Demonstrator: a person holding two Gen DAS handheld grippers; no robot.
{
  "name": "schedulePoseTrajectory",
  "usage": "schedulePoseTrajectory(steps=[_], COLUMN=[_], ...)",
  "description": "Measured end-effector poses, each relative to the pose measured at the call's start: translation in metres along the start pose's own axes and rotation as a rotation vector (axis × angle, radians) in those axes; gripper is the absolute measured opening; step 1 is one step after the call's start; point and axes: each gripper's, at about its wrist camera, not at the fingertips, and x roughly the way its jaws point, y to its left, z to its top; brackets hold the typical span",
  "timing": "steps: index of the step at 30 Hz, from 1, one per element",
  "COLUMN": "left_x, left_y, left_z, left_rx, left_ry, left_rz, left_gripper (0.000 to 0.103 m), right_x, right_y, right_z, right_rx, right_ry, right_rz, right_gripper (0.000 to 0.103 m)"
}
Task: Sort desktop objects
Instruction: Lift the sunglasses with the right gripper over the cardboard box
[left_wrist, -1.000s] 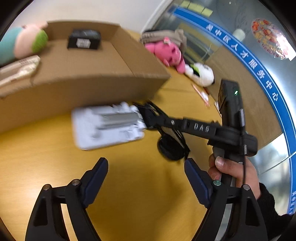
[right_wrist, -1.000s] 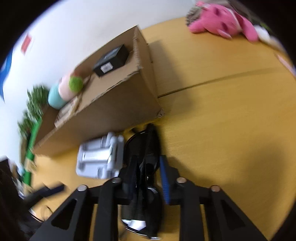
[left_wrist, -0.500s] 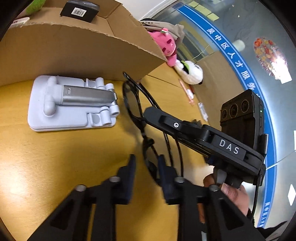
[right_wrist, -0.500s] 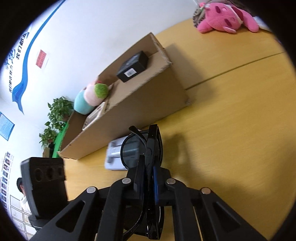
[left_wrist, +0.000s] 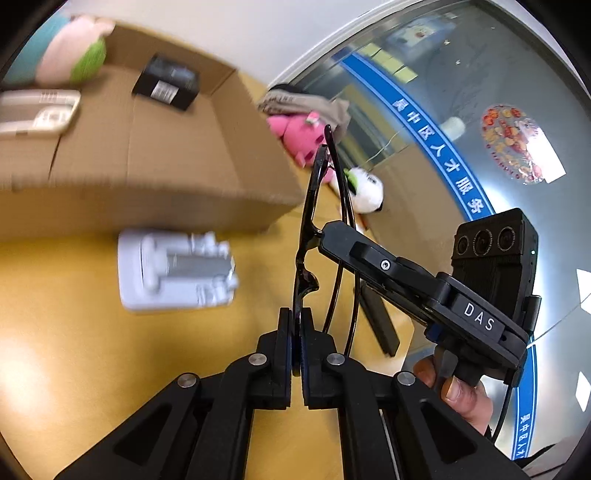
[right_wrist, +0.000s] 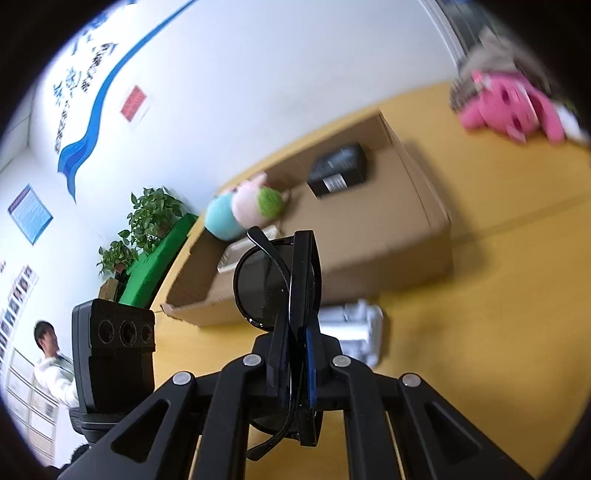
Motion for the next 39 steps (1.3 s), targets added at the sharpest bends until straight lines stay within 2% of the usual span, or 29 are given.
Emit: schedulePoseTrajectory(steps=[5,10,16,22,27,32,37,39], left_x=[-0.009,-0.013,0.004,0.037,0.066,0.096,0.114,0.116], left_y=[-0.013,-0.012,-0.002,0.036,0.077,0.119,0.13,0.132], left_z=[0.036,0.071,0.117,0.159,0.182,0.184,0.178,0.176], left_rx=[0.062,0.078,0.07,-0.017,-0.139,-0.295,-0.382,-0.405], left_ry=[-0.03,-0.039,-0.03,0.003,0.055,0.164,0.233,0.246], left_rz=[0.04,0.057,0.095,0.123,0.142,0.18,0.202,0.207], left_gripper=[0.002,0.002,0.002,0.002,0.002,0.001,0.002,0.005], right_x=[-0.001,0.006,0.038,0.092,0.153,0.201,0.223,0.229], right_y=[0.009,0.014,-0.003,-0.029,-0.049,-0.065,-0.085,-0.081], right_z=[0.032,0.063,0.108,0.146,0.165,0.164,0.15,0.145], right_rx=[-0.04,-0.062,-0.044,-0.033,-0.028,-0.034,-0.028,-0.069], right_ry=[-0.03,-0.055,0.001,0.075,0.167,0.303,0.376,0.399], right_rz=[0.006,-0.001,-0.006,-0.021,-0.085,-0.175,-0.257,-0.311], right_gripper=[0.007,0.007,0.007,0.007,0.007,0.007,0.008,0.009])
